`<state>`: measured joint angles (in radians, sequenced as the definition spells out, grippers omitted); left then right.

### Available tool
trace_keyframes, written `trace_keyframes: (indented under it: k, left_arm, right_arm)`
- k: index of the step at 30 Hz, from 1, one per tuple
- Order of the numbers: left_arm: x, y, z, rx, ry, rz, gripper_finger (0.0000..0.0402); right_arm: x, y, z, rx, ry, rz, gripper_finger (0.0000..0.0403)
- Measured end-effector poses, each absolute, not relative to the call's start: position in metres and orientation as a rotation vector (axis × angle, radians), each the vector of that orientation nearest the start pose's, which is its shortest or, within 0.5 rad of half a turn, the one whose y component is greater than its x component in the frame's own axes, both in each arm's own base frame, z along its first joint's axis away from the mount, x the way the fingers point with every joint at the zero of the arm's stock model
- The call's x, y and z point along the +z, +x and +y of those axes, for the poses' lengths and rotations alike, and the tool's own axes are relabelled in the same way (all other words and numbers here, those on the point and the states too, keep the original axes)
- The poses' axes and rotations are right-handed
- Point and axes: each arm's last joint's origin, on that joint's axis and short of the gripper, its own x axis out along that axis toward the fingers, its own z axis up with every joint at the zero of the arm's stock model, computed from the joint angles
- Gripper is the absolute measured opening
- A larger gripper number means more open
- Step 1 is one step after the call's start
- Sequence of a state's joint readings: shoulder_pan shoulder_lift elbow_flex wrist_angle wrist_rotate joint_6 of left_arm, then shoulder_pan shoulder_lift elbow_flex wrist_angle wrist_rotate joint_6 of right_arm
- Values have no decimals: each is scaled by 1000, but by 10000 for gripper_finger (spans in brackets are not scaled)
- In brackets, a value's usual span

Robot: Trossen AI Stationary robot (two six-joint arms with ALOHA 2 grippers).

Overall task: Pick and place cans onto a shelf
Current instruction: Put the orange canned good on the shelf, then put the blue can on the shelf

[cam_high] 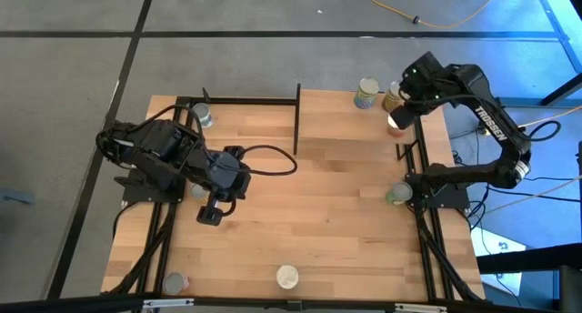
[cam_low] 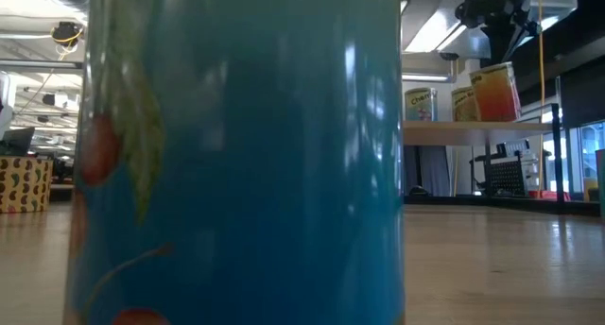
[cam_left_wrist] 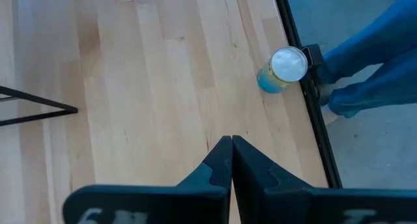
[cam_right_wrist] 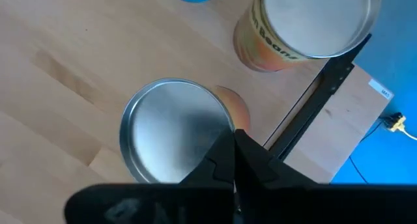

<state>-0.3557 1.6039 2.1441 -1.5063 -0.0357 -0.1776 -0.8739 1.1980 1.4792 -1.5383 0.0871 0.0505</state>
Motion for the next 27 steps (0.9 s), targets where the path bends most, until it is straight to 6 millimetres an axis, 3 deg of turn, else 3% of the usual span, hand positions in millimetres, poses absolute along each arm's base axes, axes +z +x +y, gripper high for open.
trace_keyframes:
  k: [11, 19, 27]
  left_arm:
    - [465, 247, -90, -204, 28, 971, 0]
    - [465, 247, -90, -204, 28, 971, 0]
    - [465, 247, -90, -193, 6, 973, 0]
  right_arm:
    - [365, 110, -136, -850, 554, 1238, 27]
    - [382, 110, -139, -925, 480, 1164, 29]
    - [388, 106, -133, -888, 498, 1197, 29]
